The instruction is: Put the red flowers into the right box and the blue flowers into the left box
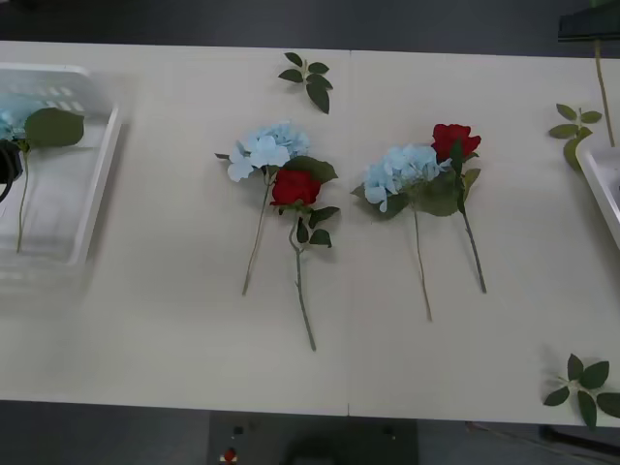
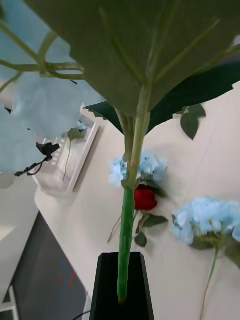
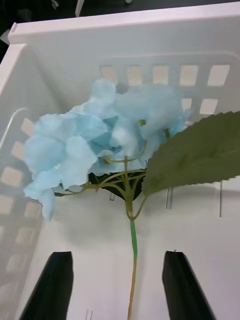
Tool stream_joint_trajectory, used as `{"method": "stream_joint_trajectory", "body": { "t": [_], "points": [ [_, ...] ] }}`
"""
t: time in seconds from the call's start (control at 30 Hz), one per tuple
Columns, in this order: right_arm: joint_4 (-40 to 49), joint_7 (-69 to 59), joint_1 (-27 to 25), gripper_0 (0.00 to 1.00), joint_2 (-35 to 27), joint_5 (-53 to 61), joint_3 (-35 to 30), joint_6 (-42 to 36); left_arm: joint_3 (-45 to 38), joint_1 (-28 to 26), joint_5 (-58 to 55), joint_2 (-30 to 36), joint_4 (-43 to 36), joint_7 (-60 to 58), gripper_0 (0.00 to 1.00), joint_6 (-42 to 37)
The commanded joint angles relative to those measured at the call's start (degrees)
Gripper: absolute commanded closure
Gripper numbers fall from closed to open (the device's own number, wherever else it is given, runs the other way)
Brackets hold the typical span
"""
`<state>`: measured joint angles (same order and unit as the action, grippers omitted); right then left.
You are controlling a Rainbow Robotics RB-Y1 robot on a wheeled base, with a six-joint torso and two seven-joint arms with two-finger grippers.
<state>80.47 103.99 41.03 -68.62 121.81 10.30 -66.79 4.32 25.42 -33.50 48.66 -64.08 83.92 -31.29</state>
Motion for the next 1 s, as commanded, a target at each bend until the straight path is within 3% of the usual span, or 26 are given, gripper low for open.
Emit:
{"method": "stream_joint_trajectory", "body": {
  "t": [0.03,0.23,0.4,0.53,0.7,0.83,1.0],
  "points": [
    [9.88,7.28,-1.22,1.0,-4.77,0.36,4.99,11.33,-1.42,0.42,0.37,2.05,-0.96,-1.12,0.0,0.35],
    [21.57,9.92,-1.31,1.0,-4.33,-5.36,13.07,29.44,-2.39,0.5,-3.68,5.04,-5.44,0.02,0.0,-11.69],
    [27.19,10.18,-0.87,1.0,-0.2,-5.71,18.44,39.02,-11.53,0.5,-11.67,5.83,-12.74,8.72,0.0,-31.81],
    [29.83,9.92,3.0,1.0,1.91,-7.38,25.99,45.17,-18.47,0.5,-18.62,5.75,-15.81,15.66,0.0,-43.94],
    [29.39,9.83,9.15,1.0,4.37,-7.38,33.99,50.09,-21.37,-0.81,-31.45,5.66,-15.72,24.01,0.0,-47.72],
    [28.16,9.74,14.34,1.0,7.1,-6.94,39.18,53.52,-21.11,-3.54,-50.7,5.31,-15.64,31.13,0.0,-45.61],
    [26.4,10.01,15.92,1.0,11.93,-6.94,40.94,56.42,-19.09,-4.51,-64.93,3.37,-15.64,40.62,0.0,-46.32]
  ]
}}
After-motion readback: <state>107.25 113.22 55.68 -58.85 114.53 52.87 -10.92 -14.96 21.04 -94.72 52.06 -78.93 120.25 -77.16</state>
